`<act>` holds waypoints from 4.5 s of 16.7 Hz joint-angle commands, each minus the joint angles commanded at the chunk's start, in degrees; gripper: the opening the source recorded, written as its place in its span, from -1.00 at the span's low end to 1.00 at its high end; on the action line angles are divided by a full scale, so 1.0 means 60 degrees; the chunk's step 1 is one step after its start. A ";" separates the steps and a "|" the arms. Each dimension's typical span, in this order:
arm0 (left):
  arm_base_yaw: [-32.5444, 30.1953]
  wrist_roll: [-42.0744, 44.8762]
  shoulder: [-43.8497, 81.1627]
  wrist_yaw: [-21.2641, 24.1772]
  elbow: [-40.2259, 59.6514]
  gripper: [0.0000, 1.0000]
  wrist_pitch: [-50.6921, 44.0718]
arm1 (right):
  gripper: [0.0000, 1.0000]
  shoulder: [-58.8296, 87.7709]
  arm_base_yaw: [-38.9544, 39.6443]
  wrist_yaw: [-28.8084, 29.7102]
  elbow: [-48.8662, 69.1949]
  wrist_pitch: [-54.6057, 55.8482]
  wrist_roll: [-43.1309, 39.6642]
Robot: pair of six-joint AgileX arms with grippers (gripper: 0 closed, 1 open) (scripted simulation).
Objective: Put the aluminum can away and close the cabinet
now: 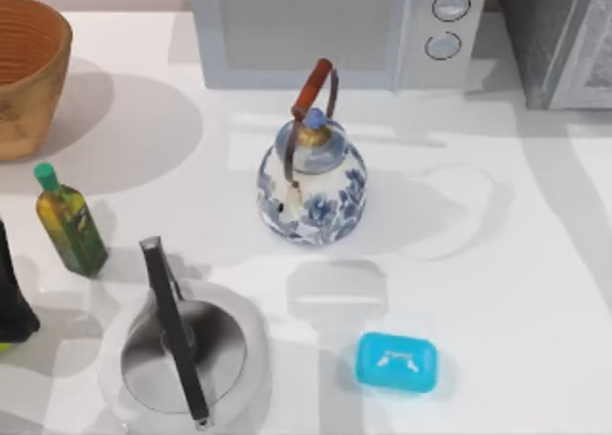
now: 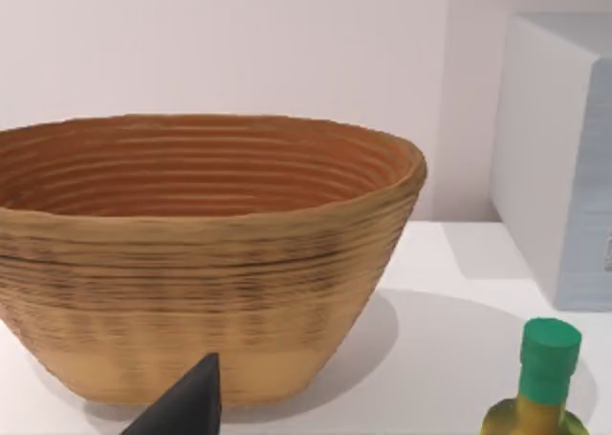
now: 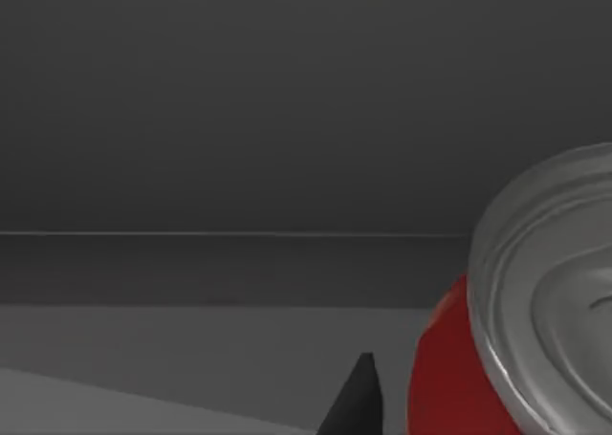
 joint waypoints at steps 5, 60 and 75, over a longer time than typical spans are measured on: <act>0.0000 0.0000 0.0000 0.0000 0.0000 1.00 0.0000 | -1.00 0.1927 -0.0226 -0.0120 0.2067 -0.0815 -0.0018; 0.0000 0.0000 0.0000 0.0000 0.0000 1.00 0.0000 | 1.00 -0.0579 -0.1365 -0.0973 -0.1345 0.0016 -0.0506; 0.0000 0.0000 0.0000 0.0000 0.0000 1.00 0.0000 | 1.00 -1.2195 -0.1726 -0.1818 -1.6055 0.3933 -0.0177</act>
